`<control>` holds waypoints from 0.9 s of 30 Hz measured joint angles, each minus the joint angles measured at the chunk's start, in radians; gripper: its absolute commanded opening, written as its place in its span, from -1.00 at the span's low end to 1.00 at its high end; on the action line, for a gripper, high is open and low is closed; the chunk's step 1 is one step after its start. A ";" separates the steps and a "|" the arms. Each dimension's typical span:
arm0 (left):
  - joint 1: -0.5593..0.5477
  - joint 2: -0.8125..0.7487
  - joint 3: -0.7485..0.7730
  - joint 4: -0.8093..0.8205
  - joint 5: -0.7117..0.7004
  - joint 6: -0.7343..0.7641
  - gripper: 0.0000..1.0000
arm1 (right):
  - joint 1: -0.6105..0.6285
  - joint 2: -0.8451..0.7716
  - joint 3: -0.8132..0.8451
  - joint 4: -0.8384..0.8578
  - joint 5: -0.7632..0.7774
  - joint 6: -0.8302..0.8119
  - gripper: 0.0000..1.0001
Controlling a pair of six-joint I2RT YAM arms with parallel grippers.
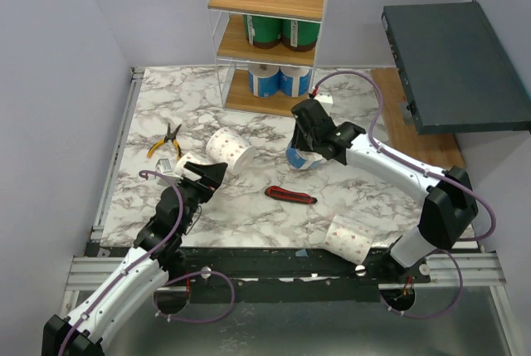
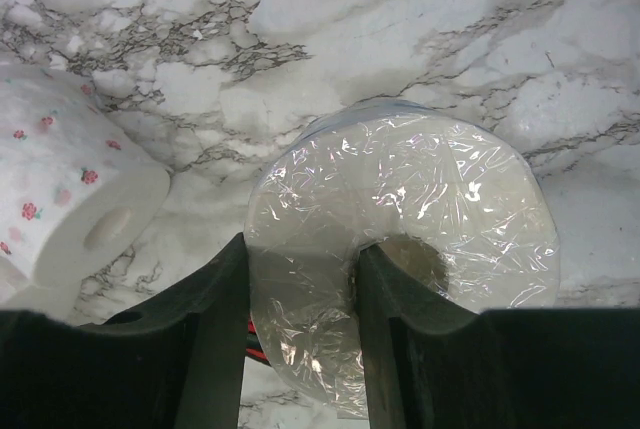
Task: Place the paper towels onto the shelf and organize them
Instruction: Place the paper towel at the center of the board.
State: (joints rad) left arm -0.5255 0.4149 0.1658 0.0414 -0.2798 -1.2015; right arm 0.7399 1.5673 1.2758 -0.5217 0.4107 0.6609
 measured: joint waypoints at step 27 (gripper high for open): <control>0.000 0.046 0.025 -0.039 0.000 -0.049 0.84 | 0.008 0.090 0.067 0.022 -0.006 0.167 0.43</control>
State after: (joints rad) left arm -0.5255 0.4606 0.1905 0.0025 -0.2794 -1.2507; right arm 0.7475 1.6573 1.3426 -0.4995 0.4046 0.8284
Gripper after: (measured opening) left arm 0.921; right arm 0.712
